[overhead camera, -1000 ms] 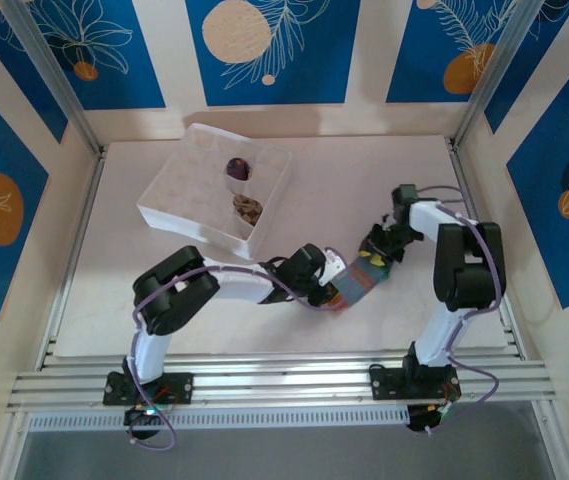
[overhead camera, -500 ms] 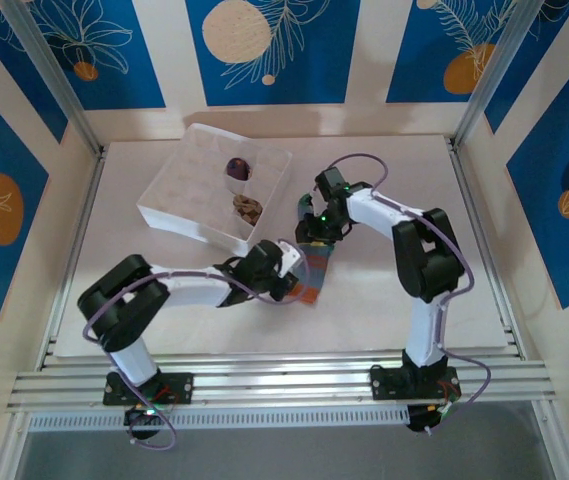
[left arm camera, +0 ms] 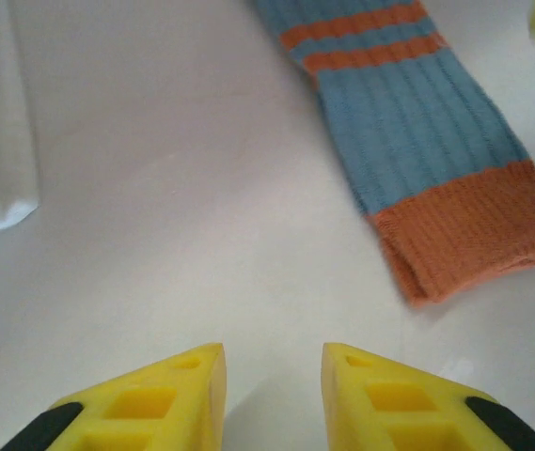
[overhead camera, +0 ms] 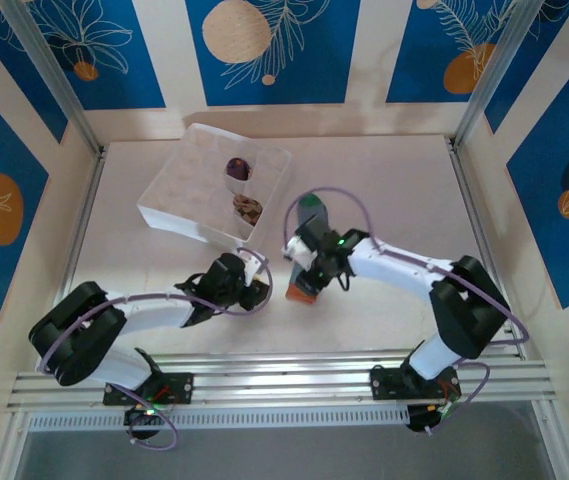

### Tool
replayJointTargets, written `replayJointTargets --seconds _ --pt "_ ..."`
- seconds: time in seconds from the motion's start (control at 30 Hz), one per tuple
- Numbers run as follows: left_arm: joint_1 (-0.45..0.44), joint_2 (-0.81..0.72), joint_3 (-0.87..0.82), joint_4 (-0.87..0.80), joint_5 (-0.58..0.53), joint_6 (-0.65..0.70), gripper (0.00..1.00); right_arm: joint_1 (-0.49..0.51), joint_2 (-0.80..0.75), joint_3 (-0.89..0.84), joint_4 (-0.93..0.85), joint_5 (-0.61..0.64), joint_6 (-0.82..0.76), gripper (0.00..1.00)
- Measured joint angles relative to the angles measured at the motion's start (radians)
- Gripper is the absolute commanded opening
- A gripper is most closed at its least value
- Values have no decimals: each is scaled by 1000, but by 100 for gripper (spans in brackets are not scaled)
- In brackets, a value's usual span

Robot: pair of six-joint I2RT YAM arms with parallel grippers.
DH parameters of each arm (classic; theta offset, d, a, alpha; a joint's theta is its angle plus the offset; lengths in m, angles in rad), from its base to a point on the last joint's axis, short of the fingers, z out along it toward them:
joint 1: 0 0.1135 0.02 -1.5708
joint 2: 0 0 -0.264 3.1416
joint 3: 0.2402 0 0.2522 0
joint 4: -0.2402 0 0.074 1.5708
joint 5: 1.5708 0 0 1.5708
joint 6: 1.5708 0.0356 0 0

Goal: Roll the socks

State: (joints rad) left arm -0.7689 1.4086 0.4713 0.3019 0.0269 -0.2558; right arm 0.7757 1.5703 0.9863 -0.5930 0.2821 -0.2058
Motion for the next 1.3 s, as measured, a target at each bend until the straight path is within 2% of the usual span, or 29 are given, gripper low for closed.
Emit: replayJointTargets --seconds 0.13,0.4,0.53,0.7,0.83,0.93,1.07,1.17,1.3 --pt "35 -45 -64 47 19 -62 36 101 42 -37 2 117 -70 56" --pt "49 -98 -98 19 -55 -166 35 167 115 -39 31 193 -104 54" --pt "51 -98 -87 -15 -68 -159 28 195 129 -31 23 220 -112 38" --pt "53 -106 -95 2 -61 -132 12 212 135 -25 8 227 -103 26" --pt "55 -114 -109 37 6 -77 14 210 135 -19 2 207 -76 15" --pt "55 -114 -110 71 101 -1 17 196 127 -18 6 169 -54 10" --pt "55 -114 -108 95 246 131 26 163 114 -17 6 63 -26 8" --pt "65 -113 -105 98 333 230 29 133 105 -16 -8 -55 -9 7" --pt "66 -133 -150 194 433 382 41 92 106 6 -24 -211 38 5"
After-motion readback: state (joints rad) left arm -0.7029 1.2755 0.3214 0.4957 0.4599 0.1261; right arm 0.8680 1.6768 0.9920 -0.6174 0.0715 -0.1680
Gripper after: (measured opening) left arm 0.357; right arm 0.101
